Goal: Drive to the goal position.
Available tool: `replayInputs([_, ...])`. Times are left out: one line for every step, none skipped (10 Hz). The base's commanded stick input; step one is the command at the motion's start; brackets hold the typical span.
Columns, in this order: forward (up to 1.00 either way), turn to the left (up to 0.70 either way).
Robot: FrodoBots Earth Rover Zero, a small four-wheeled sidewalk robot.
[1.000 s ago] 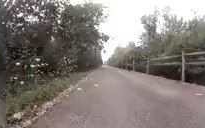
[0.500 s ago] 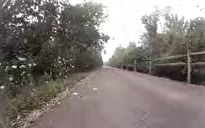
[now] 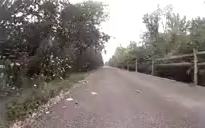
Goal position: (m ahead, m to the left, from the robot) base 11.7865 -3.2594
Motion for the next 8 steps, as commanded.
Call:
replayInputs([0.70, 0.00])
replayInputs([0.70, 0.00])
replayInputs([0.70, 0.00])
replayInputs([0.70, 0.00])
replayInputs([0.70, 0.00])
replayInputs([0.70, 0.00])
replayInputs([0.70, 0.00])
replayInputs([0.70, 0.00])
